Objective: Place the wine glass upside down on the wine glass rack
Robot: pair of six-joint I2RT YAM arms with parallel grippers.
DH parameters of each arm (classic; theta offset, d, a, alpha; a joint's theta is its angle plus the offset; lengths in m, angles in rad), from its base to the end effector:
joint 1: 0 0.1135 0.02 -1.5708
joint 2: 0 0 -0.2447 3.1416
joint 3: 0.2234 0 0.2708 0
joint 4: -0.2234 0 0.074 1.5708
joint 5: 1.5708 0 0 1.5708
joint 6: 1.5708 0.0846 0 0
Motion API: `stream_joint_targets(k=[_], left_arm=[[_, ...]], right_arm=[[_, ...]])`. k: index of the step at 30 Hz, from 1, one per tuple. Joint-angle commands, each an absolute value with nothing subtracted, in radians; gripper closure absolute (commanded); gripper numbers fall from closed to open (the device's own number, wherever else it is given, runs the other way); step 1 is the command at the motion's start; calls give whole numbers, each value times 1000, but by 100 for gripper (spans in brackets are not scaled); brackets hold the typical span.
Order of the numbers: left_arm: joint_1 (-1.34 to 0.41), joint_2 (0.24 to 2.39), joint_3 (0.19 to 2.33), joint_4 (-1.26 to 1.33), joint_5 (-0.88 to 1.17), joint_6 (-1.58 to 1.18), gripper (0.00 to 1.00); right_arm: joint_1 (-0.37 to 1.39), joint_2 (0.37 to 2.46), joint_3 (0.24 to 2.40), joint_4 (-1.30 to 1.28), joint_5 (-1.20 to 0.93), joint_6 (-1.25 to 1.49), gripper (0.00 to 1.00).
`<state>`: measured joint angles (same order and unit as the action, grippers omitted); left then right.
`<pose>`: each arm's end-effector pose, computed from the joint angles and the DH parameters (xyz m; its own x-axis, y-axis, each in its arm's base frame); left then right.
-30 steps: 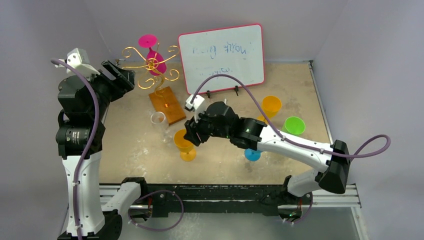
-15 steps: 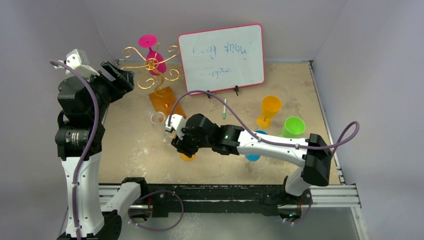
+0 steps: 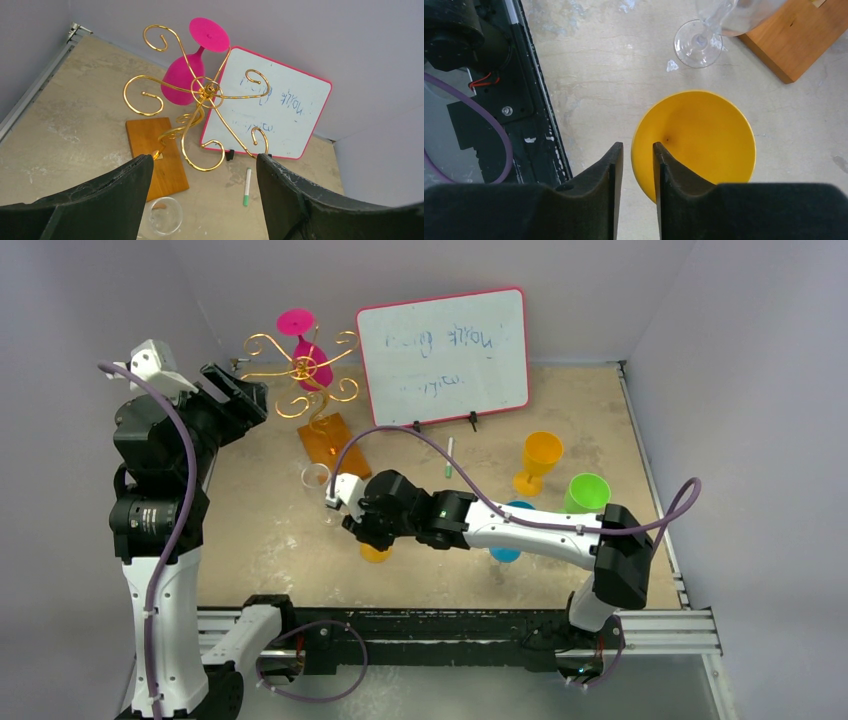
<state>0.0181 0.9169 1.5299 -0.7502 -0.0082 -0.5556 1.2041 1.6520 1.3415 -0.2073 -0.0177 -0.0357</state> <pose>0.2097 0.0045 0.4870 -0.1024 -0.5294 -0.8422 -0.0944 0.8480 -0.5215 0.1590 0.4182 0.2553 -0.1438 -0.4740 -0.8687 -0.9446 0.3274 -0.0223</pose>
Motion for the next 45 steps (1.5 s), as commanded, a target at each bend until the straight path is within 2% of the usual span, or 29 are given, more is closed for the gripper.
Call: stream_joint_targets(k=[1,5,7,12,21,29,34,40,45], left_arm=[[12,910,1559,-722,2,-534,25],[12,912,1552,-707,40,-533,26],[11,912,1547,-696,60,-534,26],[4,913,1523,-660,114,-542,27],[-6,925,1447,-524,327,-583,27],[-31,937,1348,-319,544,-587,27],[-31,932,1298,-205,564,-601,27],[-31,927,1249,-111,642,-490,27],[-39,916,1222,-115,715,-276,27]], right_arm=[[1209,1631,1379,-190,-11,-52,76],[1209,1592,1359,-175,-3,-51,95],[1209,1575,1350,-190,-12,-44,100],[1209,1526,1358,-210,6,-19,100],[1175,1388,1390,-299,24,50,100],[965,1238,1399,-273,-147,129,100],[865,1182,1431,-282,-210,141,100],[773,1175,1494,-309,-280,158,100],[690,1190,1581,-337,-379,180,100]])
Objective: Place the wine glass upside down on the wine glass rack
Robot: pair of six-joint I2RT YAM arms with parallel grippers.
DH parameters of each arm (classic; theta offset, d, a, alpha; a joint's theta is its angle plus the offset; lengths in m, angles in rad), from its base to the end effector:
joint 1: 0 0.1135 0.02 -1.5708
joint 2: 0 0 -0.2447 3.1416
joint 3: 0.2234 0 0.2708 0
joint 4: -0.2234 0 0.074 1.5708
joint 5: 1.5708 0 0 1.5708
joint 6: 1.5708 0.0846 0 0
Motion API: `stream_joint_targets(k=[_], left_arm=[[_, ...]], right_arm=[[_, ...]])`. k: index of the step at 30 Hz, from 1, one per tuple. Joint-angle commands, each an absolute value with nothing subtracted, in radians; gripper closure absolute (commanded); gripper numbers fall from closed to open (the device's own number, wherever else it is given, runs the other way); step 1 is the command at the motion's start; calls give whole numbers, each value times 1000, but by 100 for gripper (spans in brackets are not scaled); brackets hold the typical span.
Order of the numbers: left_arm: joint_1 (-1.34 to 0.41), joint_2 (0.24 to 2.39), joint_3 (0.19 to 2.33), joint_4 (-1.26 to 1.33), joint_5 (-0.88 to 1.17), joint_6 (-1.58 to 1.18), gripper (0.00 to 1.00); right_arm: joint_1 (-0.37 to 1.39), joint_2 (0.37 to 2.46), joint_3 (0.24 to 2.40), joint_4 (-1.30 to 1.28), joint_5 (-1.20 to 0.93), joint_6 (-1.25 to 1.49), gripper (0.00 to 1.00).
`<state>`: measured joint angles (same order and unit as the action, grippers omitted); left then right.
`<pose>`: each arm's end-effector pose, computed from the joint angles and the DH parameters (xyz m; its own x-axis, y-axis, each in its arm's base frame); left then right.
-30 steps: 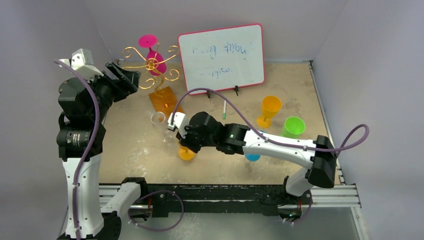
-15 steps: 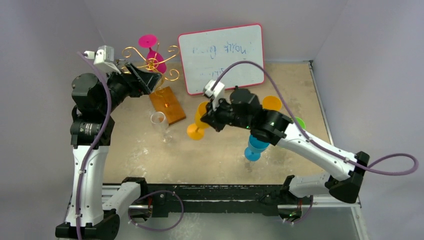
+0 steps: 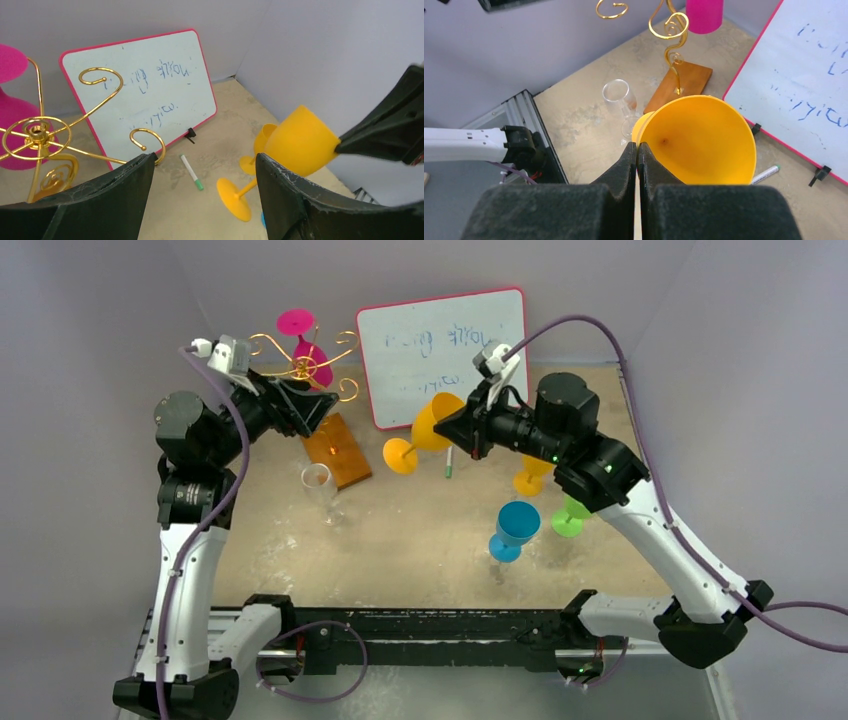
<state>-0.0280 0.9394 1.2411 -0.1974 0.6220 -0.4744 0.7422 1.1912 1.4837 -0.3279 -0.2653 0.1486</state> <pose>0.2504 -0.0563 0.4616 -0.1824 -0.3663 -0.9124 0.5831 0.7069 -0.4004 0.2212 0.2329 0.4689 -0.1510 0.0554 -0.9870 -0.8322 0.5318 0.1571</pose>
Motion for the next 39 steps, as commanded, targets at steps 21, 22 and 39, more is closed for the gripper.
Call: stream_joint_targets(k=[21,22,39], left_arm=[[-48,757,1163,-631,1103,809,28],[-48,763,1165,-640,1112,819,28],[-48,772,1160,-675,1227,875,41]], right_arm=[[643,1254,1683,-170,-839,339,100],[643,1258,1683,-159,-846,346,100],[643,1332,1688,-52,-913,421,100]])
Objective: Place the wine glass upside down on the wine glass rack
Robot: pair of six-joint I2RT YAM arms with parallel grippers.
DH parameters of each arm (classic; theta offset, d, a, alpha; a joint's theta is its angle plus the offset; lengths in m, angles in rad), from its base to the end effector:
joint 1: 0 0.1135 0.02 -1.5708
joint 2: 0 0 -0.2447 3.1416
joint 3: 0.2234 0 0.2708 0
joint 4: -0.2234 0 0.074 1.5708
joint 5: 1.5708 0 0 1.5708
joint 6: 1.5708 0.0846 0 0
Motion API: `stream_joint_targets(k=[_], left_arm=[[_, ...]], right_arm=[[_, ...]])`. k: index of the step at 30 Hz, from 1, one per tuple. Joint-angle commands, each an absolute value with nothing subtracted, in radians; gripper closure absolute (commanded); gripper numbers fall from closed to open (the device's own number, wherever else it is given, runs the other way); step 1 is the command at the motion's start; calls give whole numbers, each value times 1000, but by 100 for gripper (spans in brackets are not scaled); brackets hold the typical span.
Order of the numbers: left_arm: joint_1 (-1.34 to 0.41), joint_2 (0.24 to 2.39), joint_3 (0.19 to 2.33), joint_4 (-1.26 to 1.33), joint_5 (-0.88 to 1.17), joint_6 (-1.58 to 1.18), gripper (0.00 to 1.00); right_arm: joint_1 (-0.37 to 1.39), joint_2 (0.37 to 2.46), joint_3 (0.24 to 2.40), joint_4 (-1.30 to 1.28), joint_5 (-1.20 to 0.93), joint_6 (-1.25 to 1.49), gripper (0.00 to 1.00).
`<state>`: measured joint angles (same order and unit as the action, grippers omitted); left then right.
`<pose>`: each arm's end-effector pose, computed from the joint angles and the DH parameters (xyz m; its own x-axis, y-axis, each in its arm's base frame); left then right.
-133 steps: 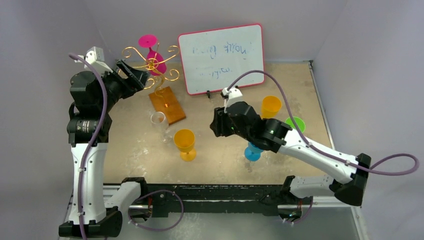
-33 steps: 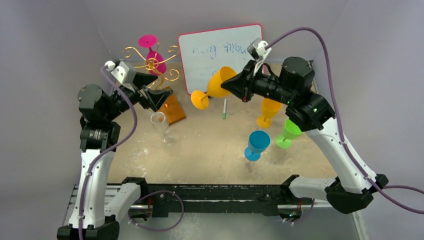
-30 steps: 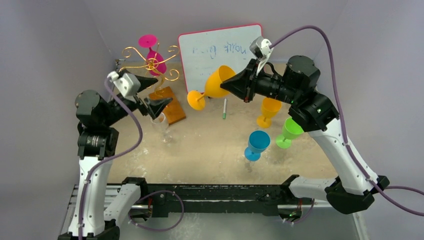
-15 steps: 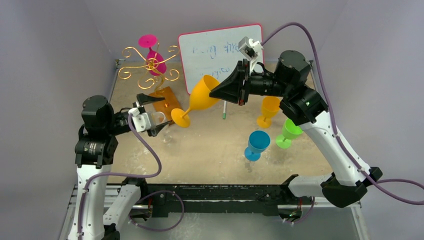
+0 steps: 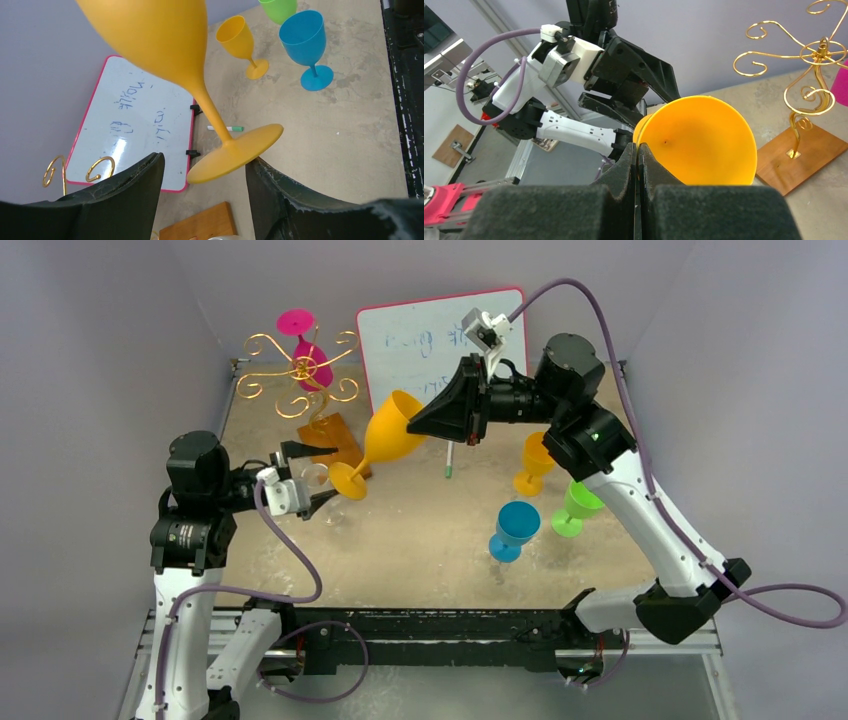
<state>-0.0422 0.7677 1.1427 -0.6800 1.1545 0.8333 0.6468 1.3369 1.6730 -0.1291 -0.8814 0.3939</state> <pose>0.1675 -0.0845 0.4035 0.4560 0.2803 -0.8447 0.8196 0.2375 0.5213 0.2143 0.2437 0.5215 -0.2270 0.1345 -0.9646 -0.9734 0.0010 0.2292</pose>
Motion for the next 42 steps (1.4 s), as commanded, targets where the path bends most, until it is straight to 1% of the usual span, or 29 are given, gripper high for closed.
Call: stream_joint_targets(k=[1,5,10,15,18,21,22,26,28,33,42], left_arm=[[-48,773,1159,-675,1229,875,43],[-48,771,1160,-676,1236,876,52],[-48,768,1157,-675,1238,877,70],[-48,775,1173,-679,1233,877,91],[-48,778,1179,-681,1225,877,100],[-48,779,1189,-682,1216,874,100],[-48,780,1191,-683,1213,873,100],[-48,783,1202,-685,1202,874,100],[-48,782,1204,-687,1198,876,100],[-48,778,1204,-686,1183,876,100],[-48,782,1217,-632,1132,810,100]], right_arm=[[644,1334,1686,-49,-917,423,100],[643,1340,1685,-46,-921,425,100],[643,1352,1688,-52,-921,419,100],[643,1359,1687,-66,-892,413,100],[643,1354,1688,-82,-844,403,100],[642,1336,1679,-92,-777,400,93],[643,1331,1673,-93,-755,400,90],[642,1302,1650,-89,-660,403,70],[643,1285,1633,-77,-625,410,58],[643,1241,1592,-46,-555,433,41],[642,1166,1539,-9,-490,441,21]])
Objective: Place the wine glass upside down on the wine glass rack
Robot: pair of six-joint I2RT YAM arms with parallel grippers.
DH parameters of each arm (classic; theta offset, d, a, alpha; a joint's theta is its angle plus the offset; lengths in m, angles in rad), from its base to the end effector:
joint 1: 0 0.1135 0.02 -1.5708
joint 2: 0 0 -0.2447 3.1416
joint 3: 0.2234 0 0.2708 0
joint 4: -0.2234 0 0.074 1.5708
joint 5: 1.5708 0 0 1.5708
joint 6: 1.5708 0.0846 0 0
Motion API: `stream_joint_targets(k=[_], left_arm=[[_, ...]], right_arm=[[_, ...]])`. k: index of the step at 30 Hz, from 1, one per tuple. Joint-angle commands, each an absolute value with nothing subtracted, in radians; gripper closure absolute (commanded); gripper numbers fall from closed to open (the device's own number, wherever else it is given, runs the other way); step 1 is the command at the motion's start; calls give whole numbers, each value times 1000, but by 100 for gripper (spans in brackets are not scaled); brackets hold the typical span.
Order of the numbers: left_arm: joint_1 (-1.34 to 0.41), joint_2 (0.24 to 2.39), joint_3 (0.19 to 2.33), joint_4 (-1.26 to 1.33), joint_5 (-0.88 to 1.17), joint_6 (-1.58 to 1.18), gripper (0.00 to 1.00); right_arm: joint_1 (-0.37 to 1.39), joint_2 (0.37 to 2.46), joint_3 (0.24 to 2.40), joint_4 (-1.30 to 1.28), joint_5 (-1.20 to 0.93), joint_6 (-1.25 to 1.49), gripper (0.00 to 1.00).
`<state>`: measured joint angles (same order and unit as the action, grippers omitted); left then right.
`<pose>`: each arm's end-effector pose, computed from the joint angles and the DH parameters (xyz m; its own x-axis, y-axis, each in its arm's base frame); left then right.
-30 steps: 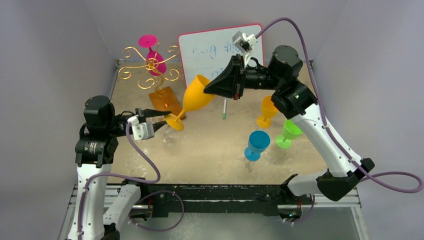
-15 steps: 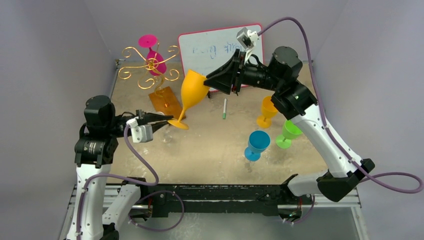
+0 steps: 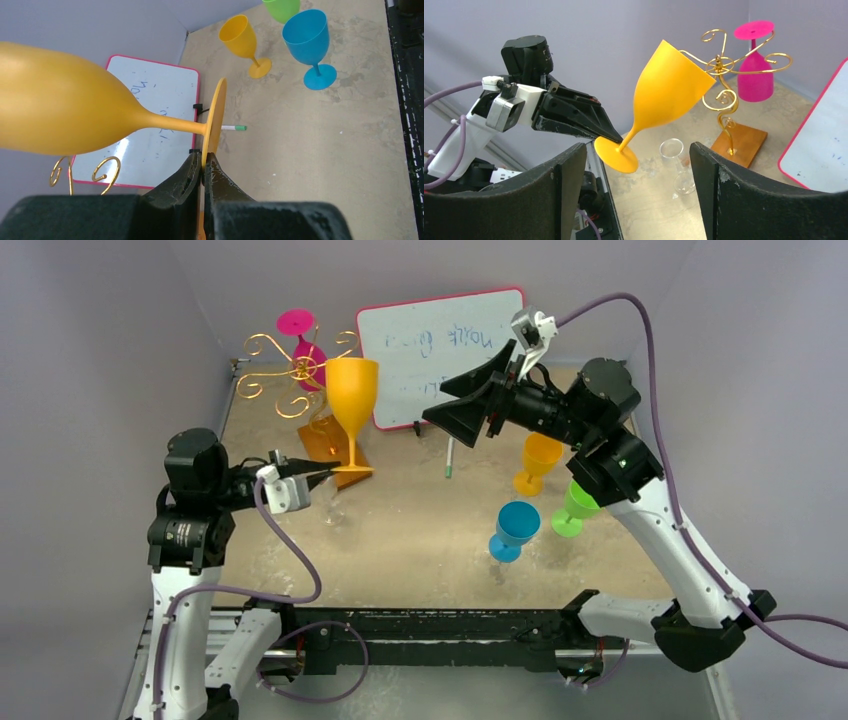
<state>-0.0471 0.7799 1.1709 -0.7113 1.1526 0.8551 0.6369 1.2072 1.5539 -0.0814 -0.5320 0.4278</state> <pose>0.1663 -0.0852 0.4076 0.4619 0.2850 -0.8399 0.8184 0.2282 0.5275 0.2178 0.2145 0.5269 -0.1841 0.3085 -0.9332 -0.9118 0.3008 0.2793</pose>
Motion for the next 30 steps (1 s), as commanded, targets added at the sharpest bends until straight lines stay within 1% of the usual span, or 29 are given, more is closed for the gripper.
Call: stream_joint_targets(k=[1,6,7,12,17,20,22,24,27,30], left_arm=[[-48,781,1220,-617,1131,797,100],[-49,794,1238,-545,1057,732,100],[-49,799,1240,-524,1048,704,100],[-49,827,1251,-382,971,545,100],[-49,845,1214,-39,779,183,100],[-49,878,1231,87,692,22,100],[-49,921,1276,123,608,-107,100],[-49,994,1384,83,536,-220,100],[-49,1113,1501,63,544,-356,100],[-49,1195,1566,80,537,-488,100]], right_arm=[[642,1159,1531,-5,-487,443,18],[643,1131,1502,-1,-468,440,1],[642,1126,1498,-2,-464,437,0],[642,1106,1473,-2,-443,428,0],[641,1093,1462,-4,-438,419,0],[642,1087,1461,-11,-428,410,0],[641,1082,1459,-15,-422,407,0],[641,1080,1456,-12,-420,407,0],[642,1083,1455,-9,-424,407,0],[642,1082,1457,-12,-426,404,0]])
